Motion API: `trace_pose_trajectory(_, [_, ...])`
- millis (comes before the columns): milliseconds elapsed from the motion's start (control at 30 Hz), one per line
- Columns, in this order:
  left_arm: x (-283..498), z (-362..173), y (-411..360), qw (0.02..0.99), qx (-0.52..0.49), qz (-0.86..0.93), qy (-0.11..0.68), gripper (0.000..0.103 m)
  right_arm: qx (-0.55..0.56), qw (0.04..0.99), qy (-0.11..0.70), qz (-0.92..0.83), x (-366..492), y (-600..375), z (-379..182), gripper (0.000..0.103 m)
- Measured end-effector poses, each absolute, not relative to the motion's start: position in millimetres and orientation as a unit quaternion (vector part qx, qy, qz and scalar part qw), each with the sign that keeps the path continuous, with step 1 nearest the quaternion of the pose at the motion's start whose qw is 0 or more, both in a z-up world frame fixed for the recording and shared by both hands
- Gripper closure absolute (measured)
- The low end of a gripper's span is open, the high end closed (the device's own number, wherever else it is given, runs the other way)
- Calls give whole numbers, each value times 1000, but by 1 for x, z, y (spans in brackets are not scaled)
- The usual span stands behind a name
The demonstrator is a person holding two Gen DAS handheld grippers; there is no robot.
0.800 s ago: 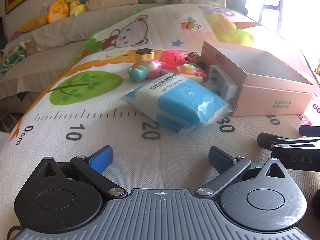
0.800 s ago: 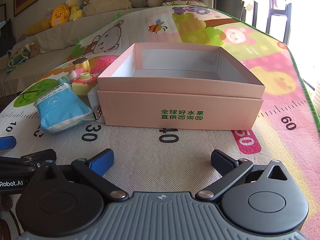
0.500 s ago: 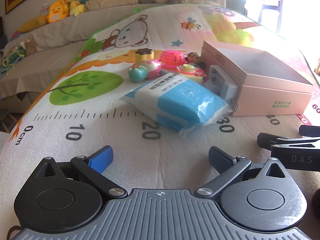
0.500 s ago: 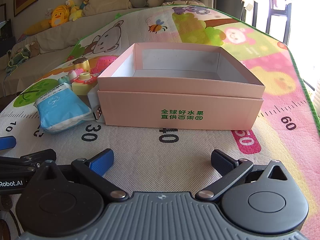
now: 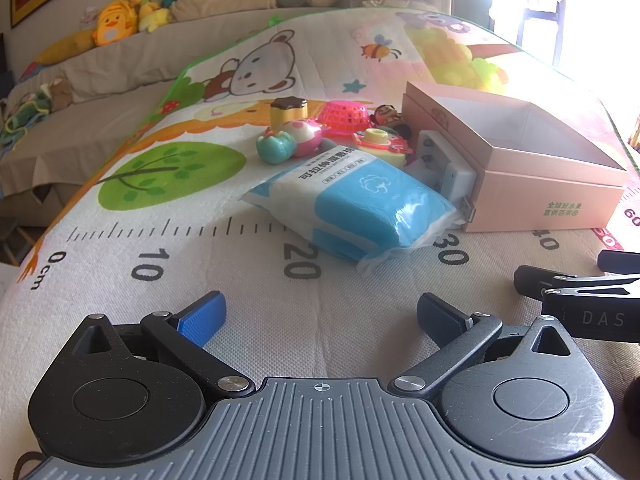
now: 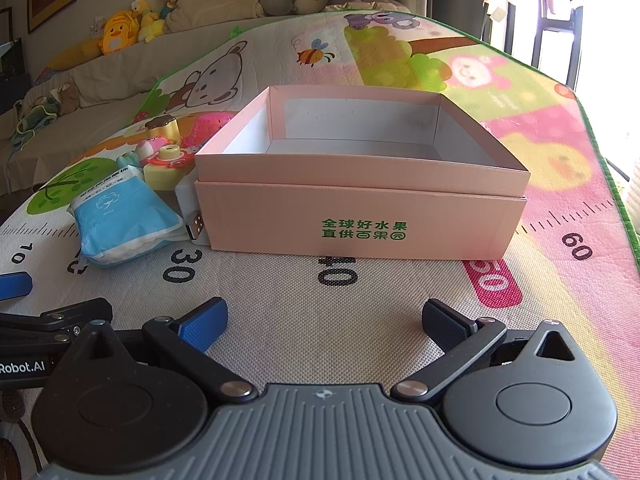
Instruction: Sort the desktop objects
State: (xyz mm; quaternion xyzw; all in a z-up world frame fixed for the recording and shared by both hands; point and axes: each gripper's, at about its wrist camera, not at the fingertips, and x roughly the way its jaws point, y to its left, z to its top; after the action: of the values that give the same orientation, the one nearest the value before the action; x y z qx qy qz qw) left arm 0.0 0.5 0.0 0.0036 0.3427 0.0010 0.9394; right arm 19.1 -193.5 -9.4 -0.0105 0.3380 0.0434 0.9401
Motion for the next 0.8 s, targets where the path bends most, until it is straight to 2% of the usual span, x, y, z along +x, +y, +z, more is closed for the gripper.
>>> trace_pose_trajectory(800, [2, 3, 0, 934, 11, -8, 357, 0, -13, 932, 358, 54, 27, -195, -7, 0])
